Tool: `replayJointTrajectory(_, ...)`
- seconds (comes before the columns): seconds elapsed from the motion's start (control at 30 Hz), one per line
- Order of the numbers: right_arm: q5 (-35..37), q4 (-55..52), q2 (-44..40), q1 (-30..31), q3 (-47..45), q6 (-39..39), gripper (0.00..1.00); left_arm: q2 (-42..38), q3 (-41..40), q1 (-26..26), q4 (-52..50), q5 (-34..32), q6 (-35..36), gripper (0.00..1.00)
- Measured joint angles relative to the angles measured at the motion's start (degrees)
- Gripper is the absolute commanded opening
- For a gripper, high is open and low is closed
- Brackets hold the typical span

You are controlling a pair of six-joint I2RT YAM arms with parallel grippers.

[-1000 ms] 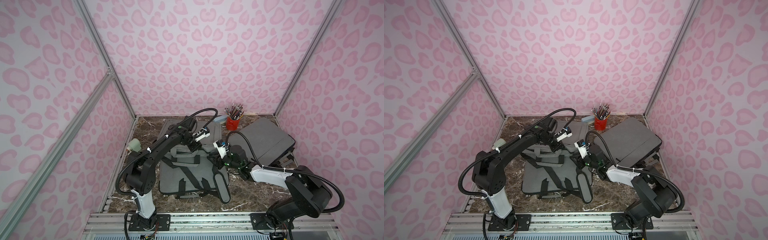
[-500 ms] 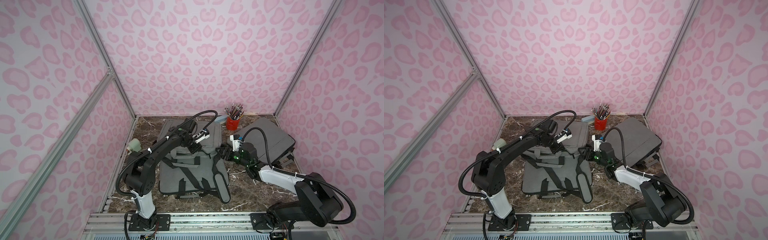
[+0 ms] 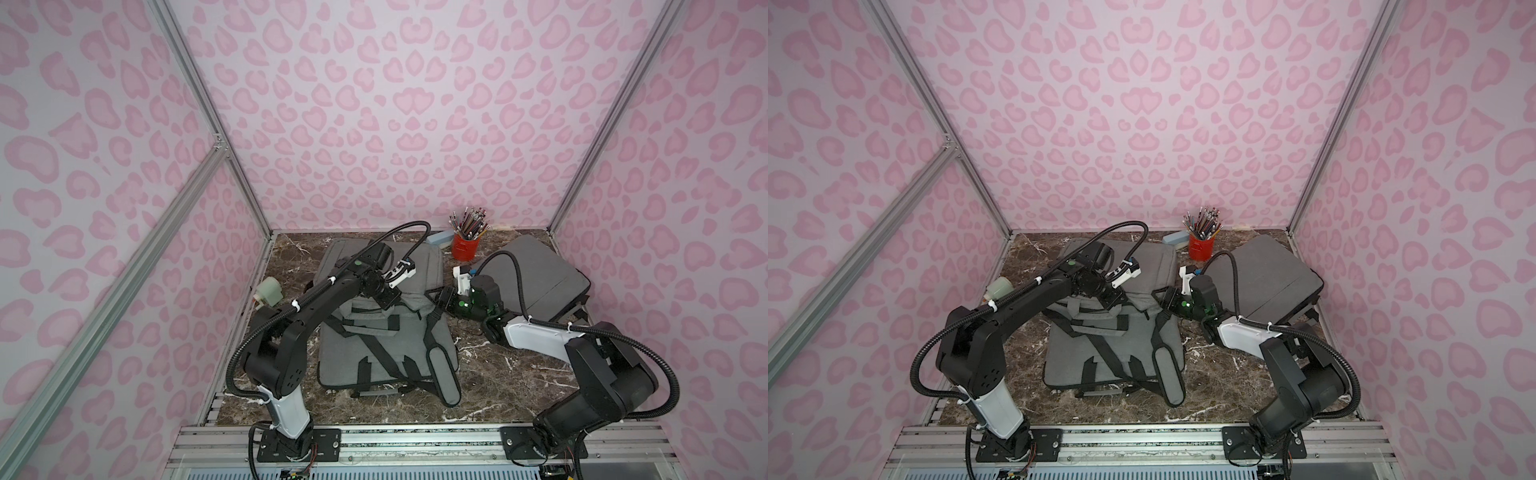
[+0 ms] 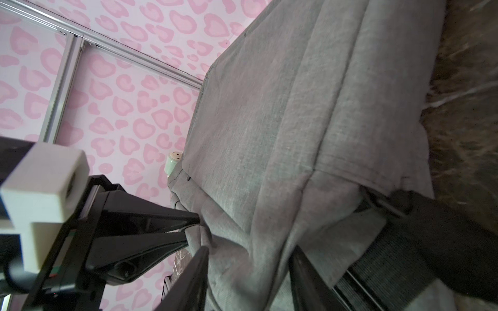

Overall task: Open the zippered laptop bag and take out the laptop
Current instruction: Unzip the zipper on the zippered laptop bag.

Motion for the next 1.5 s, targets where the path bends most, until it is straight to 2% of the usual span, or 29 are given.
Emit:
replayJointTrajectory(0.2,-0.42,-0.35,1.81,0.39,0.46,1.46,0.14,-2.21,-2.21,-0.92,0.85,-1.60,-1.84,0.29)
replayJointTrajectory(0.27,-0.28,-0.63,1.79,0.44,0.59,2.16,0.06,-3.08,-2.91,-1.20,0.87,-2.32,-2.73,0.34)
replayJointTrajectory(0.33,-0.22,-0.90,1.62,0.46,0.76,2.32,0.00,-3.96,-3.48,-1.51,1.01,-2.91,-3.69,0.44)
replayJointTrajectory(0.47,-0.24,-1.25,0.72,0.59,1.44,2.93,0.00,-7.04,-5.64,-2.29,2.40,-5.44,-7.52,0.53)
replayJointTrajectory(0.6,-0.26,-1.44,-0.09,0.59,2.38,3.98,0.00,-11.65,-9.62,-4.63,3.85,-9.07,-14.25,0.60)
replayJointTrajectory(0.87,-0.92,-1.44,-0.15,0.61,2.89,6.95,0.00,-20.39,-21.57,-17.25,12.26,-20.37,-30.71,0.65)
replayJointTrajectory(1.1,-1.20,-1.42,-1.29,0.96,2.91,8.55,0.00,-18.53,-25.57,-23.69,21.70,-29.92,-39.54,0.62)
replayJointTrajectory(1.4,-1.29,-1.42,-3.13,1.07,2.86,9.75,0.00,-11.69,-24.94,-24.61,29.70,-34.14,-43.19,0.55)
replayJointTrajectory(1.5,-1.31,-1.36,-3.28,1.01,2.27,10.23,0.00,-11.39,-25.07,-24.61,32.04,-34.16,-43.12,0.47)
